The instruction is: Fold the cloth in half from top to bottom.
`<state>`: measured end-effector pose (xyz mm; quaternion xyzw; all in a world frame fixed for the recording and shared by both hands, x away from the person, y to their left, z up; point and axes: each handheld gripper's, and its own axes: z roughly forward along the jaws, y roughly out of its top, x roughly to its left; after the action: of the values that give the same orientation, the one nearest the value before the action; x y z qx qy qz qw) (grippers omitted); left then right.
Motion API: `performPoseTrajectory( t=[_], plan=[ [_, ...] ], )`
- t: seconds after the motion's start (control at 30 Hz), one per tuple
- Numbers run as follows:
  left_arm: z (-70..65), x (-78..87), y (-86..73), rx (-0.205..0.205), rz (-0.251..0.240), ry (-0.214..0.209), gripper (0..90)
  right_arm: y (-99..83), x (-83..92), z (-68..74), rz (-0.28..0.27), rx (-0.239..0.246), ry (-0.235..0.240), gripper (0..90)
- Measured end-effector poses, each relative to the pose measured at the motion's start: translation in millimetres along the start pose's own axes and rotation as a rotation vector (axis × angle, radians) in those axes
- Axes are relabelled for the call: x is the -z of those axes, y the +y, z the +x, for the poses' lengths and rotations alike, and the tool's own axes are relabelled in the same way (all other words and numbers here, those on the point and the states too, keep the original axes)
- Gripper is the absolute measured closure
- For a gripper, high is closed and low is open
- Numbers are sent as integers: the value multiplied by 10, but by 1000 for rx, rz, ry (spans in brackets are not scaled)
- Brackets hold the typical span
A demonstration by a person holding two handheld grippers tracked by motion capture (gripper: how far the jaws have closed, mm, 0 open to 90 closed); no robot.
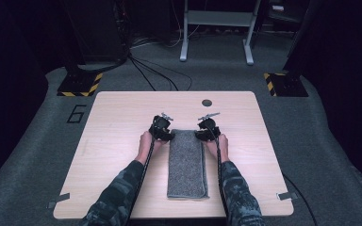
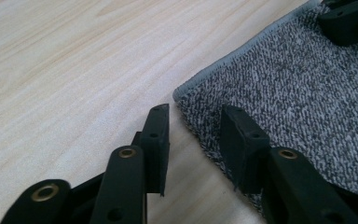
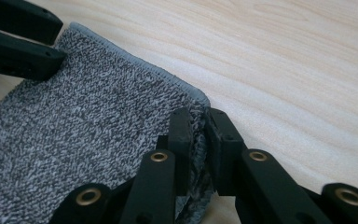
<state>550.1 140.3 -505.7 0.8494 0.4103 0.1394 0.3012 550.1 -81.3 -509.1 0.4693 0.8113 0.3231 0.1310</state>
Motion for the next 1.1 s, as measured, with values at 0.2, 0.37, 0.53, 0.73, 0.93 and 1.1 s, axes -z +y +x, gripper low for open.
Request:
performPoseTrajectory(
  t=[0.2,0.37,0.53,0.73,0.93,1.1],
  plan=[
    [-34,-2,-3,5,-5,-21,842,-9,3,48,-2,11,-11,841],
    [-76,10,-21,-14,-9,-1,869,-55,11,83,-30,-4,-21,846],
    [-16,87,-63,9,-25,-14,869,-44,78,116,-50,16,-3,846],
    [32,238,-79,15,-78,-13,868,13,239,182,-113,34,10,846],
    [37,374,-49,2,-127,2,869,102,375,219,-163,67,2,847],
    [52,543,-9,-20,-173,25,869,155,460,274,-186,94,-9,847]
  ],
)
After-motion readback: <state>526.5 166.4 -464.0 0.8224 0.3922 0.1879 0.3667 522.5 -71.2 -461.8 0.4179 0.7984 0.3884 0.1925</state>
